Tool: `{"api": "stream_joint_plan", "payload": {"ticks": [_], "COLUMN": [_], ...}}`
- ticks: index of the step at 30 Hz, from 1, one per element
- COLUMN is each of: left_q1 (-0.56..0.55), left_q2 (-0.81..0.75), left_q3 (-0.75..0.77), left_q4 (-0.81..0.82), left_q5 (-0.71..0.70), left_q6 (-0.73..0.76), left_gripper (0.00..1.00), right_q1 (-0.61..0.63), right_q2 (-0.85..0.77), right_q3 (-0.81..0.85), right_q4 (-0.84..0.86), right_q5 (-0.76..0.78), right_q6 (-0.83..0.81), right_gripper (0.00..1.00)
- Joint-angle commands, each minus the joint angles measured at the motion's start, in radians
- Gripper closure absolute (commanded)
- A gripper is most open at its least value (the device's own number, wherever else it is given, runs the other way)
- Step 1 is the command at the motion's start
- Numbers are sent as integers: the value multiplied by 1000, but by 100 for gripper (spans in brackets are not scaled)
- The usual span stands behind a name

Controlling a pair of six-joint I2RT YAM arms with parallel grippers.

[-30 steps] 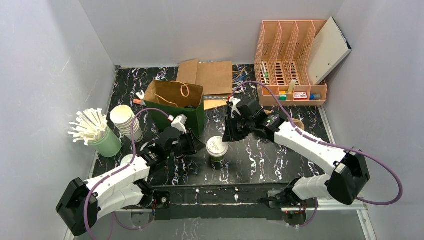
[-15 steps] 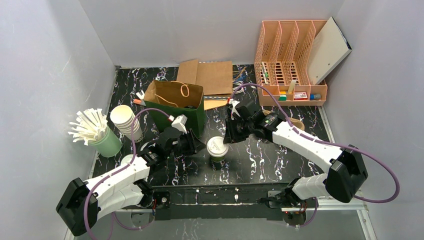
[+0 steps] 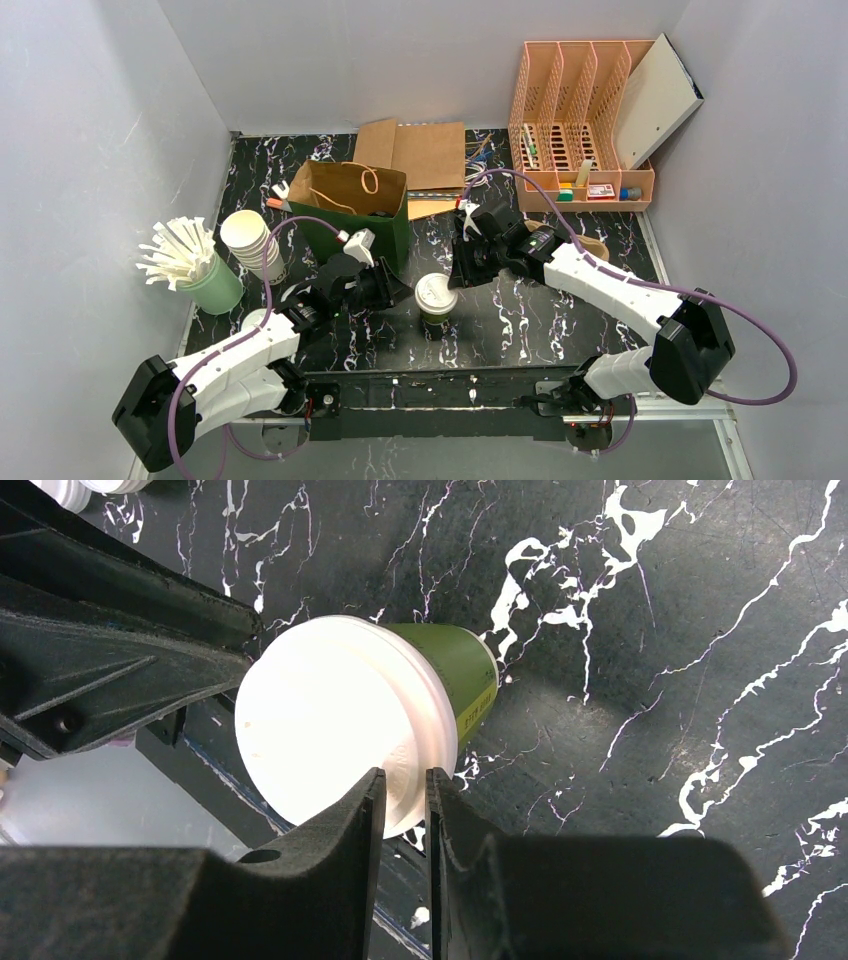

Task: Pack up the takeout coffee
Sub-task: Close the cup lid on the coffee cup.

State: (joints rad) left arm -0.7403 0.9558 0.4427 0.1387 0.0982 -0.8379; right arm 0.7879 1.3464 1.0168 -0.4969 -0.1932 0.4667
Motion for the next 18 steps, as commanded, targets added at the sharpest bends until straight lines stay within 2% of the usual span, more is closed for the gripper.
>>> {"api": "stream_joint_plan", "payload": {"ticks": [1,8,18], "left_q1": [-4,-4,-4], "left_q2": [-32,-63,2], "left_q3": [34,45,27], "left_q4": [1,-6,27], "left_q5": [-13,10,37], "left_q6": [0,-12,-32], "left_gripper": [72,66,68], "right_q1": [-2,-3,-2], "right_q2": [5,3,6], "right_q3": [-2,4,7], "right_q4": [17,18,23], "right_q5": [-16,-20,-29], "right_q6": [-13,-16,-15], "right_gripper": [70,70,70]}}
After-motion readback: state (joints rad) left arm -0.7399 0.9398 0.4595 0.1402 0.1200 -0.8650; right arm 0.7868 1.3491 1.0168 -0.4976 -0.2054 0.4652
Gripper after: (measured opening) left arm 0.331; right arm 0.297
